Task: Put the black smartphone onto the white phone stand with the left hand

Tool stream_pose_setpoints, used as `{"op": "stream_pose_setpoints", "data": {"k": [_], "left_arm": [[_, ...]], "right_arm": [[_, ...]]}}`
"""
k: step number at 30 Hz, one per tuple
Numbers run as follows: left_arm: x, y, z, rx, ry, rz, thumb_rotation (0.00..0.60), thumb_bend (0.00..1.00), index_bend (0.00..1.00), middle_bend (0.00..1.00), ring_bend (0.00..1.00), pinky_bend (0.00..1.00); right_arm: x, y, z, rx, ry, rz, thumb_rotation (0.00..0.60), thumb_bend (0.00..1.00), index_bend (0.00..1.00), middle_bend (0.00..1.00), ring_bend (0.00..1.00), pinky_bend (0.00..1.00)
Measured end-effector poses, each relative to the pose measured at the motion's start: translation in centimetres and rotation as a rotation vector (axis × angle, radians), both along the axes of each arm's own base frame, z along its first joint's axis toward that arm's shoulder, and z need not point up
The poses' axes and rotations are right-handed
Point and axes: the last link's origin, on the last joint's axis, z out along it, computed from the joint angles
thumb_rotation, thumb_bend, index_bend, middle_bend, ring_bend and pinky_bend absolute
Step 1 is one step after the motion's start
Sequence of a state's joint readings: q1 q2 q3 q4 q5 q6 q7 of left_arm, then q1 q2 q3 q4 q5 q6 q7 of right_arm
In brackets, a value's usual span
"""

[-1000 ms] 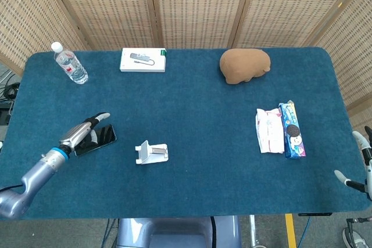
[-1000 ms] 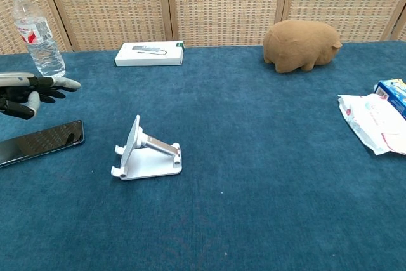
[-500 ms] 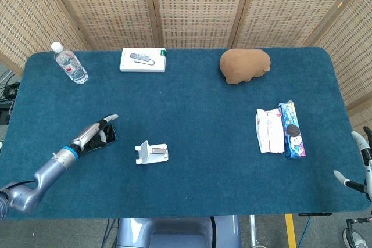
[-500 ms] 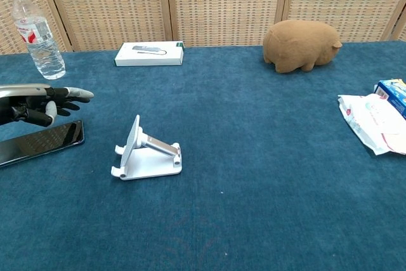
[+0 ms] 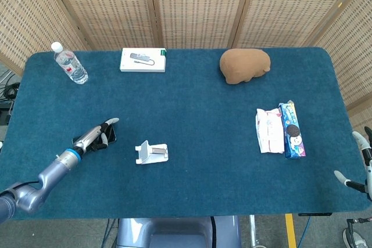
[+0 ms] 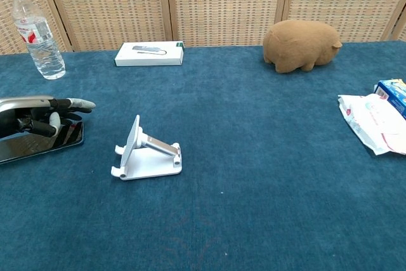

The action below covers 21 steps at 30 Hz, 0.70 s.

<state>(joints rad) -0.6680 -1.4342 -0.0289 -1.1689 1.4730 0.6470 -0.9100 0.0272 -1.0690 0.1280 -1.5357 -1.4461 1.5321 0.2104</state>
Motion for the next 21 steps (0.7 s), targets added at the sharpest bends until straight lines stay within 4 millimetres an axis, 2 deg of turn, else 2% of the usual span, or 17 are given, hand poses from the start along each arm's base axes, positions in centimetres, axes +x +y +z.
{"op": "stream_pose_setpoints", "data": {"k": [13, 15, 17, 19, 21], "left_arm": [[1.9, -2.9, 0.1, -0.11, -0.022, -0.118, 0.6, 1.0, 0.0, 0.0, 0.0, 0.0], [2.2, -3.1, 0.4, -0.105, -0.025, -0.147, 0.6, 0.88, 0.0, 0.0, 0.0, 0.0], [2.4, -3.1, 0.8, -0.082, -0.019, -0.179, 0.6, 0.57, 0.0, 0.0, 0.0, 0.0], [2.4, -3.0, 1.1, -0.049, 0.001, -0.213, 0.6, 0.38, 0.0, 0.0, 0.0, 0.0], [2.4, -2.9, 1.6, -0.004, 0.047, -0.265, 0.6, 0.29, 0.0, 0.0, 0.0, 0.0]], "right_arm": [[0.0, 0.0, 0.1, -0.001, -0.003, 0.0, 0.6, 0.0, 0.1, 0.0, 0.0, 0.0], [0.0, 0.0, 0.1, -0.001, -0.003, -0.001, 0.6, 0.0, 0.1, 0.0, 0.0, 0.0], [-0.1, 0.0, 0.1, -0.002, -0.005, -0.003, 0.6, 0.0, 0.1, 0.0, 0.0, 0.0], [-0.1, 0.0, 0.1, -0.002, -0.006, -0.002, 0.6, 0.0, 0.1, 0.0, 0.0, 0.0], [0.0, 0.1, 0.1, 0.0, -0.006, -0.001, 0.6, 0.0, 0.1, 0.0, 0.0, 0.0]]}}
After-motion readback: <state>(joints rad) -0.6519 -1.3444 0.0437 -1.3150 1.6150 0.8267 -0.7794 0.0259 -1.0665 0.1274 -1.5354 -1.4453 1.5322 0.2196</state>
